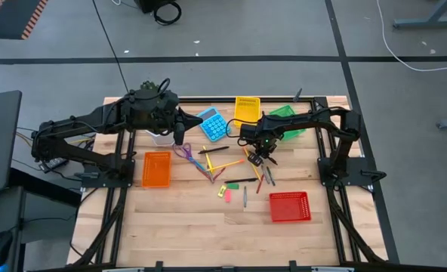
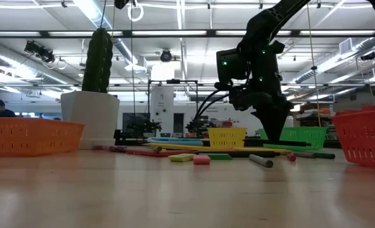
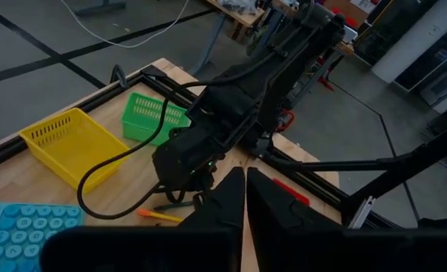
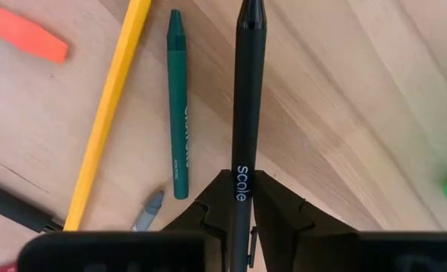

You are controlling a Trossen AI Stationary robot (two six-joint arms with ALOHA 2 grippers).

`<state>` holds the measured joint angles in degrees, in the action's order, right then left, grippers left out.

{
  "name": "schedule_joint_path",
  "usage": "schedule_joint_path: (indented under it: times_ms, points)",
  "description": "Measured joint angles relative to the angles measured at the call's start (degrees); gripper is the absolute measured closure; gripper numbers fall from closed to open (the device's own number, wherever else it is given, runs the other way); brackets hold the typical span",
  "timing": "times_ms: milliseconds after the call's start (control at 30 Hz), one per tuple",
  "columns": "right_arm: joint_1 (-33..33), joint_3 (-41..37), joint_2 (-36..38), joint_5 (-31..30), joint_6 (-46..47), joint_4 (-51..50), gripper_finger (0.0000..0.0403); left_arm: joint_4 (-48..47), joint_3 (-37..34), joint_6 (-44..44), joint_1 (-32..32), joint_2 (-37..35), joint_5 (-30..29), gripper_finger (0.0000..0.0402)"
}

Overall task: Sort crayons/erasers/pens/pencils in bins
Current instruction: Put the top right black pen into the green bin

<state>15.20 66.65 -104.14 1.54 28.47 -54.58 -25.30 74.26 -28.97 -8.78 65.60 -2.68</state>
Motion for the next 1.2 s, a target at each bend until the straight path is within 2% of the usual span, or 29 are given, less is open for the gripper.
schedule_joint_path:
  times_ms: [467, 800, 1000, 1200]
  points:
    - [0.0, 0.0, 0.5, 2.5, 0.0, -1.3, 0.0348, 0.0, 0.0, -0.4, 0.0, 0.0, 0.0, 0.0385]
    - [0.9, 0.0, 9.5, 3.2, 0.5, -3.1, 0.0348, -0.1, 0.0, -0.4, 0.0, 0.0, 0.0, 0.0381]
    - [5.2, 0.0, 15.7, -0.1, 1.7, -3.1, 0.0348, -0.1, 0.0, -0.4, 0.0, 0.0, 0.0, 0.0384]
    - [13.3, 0.0, 19.4, -2.0, -0.8, -3.4, 0.0348, -0.1, 0.0, -0.3, 0.0, 0.0, 0.0, 0.0376]
